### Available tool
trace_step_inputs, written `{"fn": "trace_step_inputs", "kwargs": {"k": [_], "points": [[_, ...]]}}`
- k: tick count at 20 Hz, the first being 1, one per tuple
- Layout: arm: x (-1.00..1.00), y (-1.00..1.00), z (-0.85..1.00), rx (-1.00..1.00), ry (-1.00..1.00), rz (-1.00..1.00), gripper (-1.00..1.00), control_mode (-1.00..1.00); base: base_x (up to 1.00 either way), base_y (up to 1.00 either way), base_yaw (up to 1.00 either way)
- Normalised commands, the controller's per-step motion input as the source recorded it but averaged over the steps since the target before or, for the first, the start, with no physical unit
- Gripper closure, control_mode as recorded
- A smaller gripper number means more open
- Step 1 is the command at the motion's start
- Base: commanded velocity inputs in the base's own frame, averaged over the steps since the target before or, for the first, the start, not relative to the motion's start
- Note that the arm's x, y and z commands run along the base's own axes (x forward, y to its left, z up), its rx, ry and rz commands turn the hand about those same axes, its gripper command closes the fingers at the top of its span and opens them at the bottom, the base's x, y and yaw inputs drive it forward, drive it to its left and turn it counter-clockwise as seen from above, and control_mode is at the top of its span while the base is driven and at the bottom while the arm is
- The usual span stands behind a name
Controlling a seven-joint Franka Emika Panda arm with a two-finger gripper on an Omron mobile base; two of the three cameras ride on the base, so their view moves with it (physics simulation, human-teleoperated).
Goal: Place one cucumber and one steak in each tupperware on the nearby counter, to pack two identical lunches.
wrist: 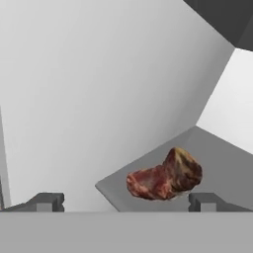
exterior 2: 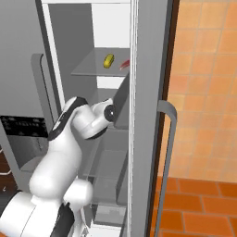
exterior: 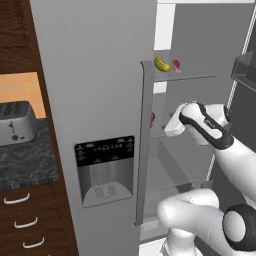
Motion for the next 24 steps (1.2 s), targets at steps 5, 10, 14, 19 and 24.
{"fn": "trace_step_inputs", "kwargs": {"k": [5, 10, 14, 19, 24], "points": [[0.27, 0.01, 0.0, 0.0, -0.07, 0.0, -1.0, -1.0, 0.0, 0.0, 0.0], [0.45, 0.01, -0.04, 0.0, -0.01, 0.0, -1.0, -1.0, 0.0, 0.0, 0.0], [0.64, 0.03, -0.13, 0.0, 0.0, 0.01, -1.0, -1.0, 0.0, 0.0, 0.0], [0.68, 0.07, -0.31, 0.0, 0.0, 0.03, -1.0, -1.0, 0.0, 0.0, 0.0], [0.6, 0.06, -0.38, 0.0, 0.0, 0.03, -1.0, -1.0, 0.0, 0.0, 0.0]]}}
